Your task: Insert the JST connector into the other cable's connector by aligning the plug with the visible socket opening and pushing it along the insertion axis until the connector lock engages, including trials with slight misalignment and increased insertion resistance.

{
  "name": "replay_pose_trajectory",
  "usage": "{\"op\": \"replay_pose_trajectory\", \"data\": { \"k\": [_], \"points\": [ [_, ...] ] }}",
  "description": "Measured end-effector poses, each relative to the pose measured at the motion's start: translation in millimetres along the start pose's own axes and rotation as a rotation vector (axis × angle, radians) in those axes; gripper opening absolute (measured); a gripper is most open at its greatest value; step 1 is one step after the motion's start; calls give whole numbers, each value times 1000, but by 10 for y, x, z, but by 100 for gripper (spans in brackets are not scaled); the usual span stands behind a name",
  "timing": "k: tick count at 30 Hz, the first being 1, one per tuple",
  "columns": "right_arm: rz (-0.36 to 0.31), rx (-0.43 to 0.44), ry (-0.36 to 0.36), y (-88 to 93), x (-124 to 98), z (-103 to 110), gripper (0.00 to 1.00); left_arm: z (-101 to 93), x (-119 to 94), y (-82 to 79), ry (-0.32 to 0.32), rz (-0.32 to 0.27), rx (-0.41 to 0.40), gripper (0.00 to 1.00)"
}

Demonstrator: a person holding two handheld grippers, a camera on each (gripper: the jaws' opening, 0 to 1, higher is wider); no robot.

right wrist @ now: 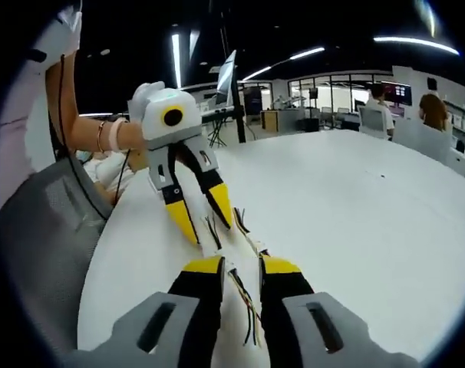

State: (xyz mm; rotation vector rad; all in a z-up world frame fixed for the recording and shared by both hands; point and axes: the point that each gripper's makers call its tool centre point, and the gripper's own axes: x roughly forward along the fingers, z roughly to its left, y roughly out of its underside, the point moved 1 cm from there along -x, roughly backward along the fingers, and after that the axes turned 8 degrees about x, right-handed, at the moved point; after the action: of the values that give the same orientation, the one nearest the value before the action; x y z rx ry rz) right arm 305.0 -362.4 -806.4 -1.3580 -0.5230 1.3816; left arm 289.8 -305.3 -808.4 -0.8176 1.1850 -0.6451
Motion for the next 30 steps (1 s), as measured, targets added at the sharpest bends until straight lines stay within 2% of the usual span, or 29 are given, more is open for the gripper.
{"op": "replay_pose_trajectory", "data": {
  "k": [3,6,8,11,13,17,23,30],
  "points": [
    [-15,9,18,-36,-41,25,22,7,-78,-38,-24,-4,-22,21],
    [-42,24,38,-92,-86,77,25,-23,-172,-101,-36,-13,-47,21],
    [-60,34,57,-117,-119,104,30,-53,-210,-131,-44,-12,-45,23],
    [-72,67,85,-118,-178,134,37,-83,-266,-151,-57,-8,-45,31],
    [-86,77,101,-126,-229,170,38,-81,-268,-121,-66,-2,-57,36],
    [-102,83,130,-159,-320,252,42,-143,-338,-173,-85,-2,-77,46],
    [-137,119,194,-235,-445,317,57,-211,-416,-271,-105,-29,-119,58],
    [-168,161,243,-323,-534,467,61,-45,-560,-359,-244,-90,-185,72]
  ]
}}
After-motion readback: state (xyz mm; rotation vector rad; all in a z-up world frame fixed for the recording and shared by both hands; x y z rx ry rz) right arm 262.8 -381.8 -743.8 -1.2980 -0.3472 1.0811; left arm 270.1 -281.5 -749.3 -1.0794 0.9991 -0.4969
